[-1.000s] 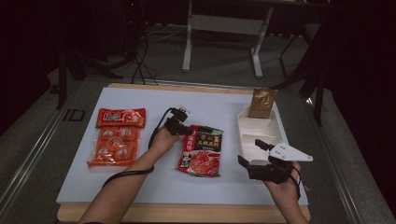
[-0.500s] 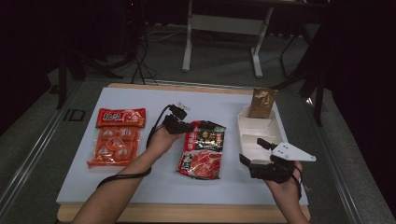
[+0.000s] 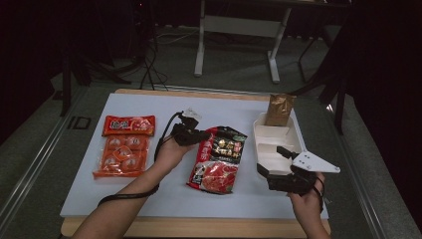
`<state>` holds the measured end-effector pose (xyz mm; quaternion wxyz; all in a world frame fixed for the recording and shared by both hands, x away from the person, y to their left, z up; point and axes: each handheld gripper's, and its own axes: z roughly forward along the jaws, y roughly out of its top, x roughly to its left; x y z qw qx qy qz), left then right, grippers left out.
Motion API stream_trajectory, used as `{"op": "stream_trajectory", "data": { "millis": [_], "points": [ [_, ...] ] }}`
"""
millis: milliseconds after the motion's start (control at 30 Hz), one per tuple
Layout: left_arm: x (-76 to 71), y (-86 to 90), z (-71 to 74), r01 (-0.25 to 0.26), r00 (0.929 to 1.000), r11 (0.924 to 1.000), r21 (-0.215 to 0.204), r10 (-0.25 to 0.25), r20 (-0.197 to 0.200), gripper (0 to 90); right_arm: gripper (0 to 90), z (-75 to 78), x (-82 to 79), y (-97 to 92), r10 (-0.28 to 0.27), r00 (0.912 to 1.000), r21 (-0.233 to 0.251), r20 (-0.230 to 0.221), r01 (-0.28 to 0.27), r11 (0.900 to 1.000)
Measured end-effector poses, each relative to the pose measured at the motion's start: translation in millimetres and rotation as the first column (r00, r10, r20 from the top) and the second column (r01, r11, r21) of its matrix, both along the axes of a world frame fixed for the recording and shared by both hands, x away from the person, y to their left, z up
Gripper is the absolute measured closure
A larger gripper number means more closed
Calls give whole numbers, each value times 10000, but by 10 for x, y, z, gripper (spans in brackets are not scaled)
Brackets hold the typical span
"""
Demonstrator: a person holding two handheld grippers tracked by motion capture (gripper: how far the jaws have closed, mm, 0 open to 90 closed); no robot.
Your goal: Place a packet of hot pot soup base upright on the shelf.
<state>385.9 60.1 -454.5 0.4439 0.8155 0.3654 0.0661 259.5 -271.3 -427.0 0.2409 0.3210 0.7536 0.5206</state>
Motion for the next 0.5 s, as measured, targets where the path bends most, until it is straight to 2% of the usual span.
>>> {"op": "stream_trajectory", "data": {
  "millis": [100,200,300,433,500],
  "points": [
    [-73,-7,59,119,9996,9999,-31,-118,260,874,105,33,3,-14,-32,9989,-414,464,51,9991],
    [-137,-12,111,185,9990,9997,-167,-178,406,875,105,60,-1,-32,8,9973,-382,727,20,9993],
    [-200,-12,163,261,9979,9990,-367,-239,606,874,105,89,-13,-47,-60,9978,-254,662,77,9996],
    [-269,-6,239,279,9966,9978,-605,-231,786,874,101,109,-15,-50,-132,9998,-314,167,137,9994],
    [-291,11,277,335,9960,9966,-749,-271,846,873,101,110,-19,-42,-119,9999,-160,89,120,9998]
  ]
}}
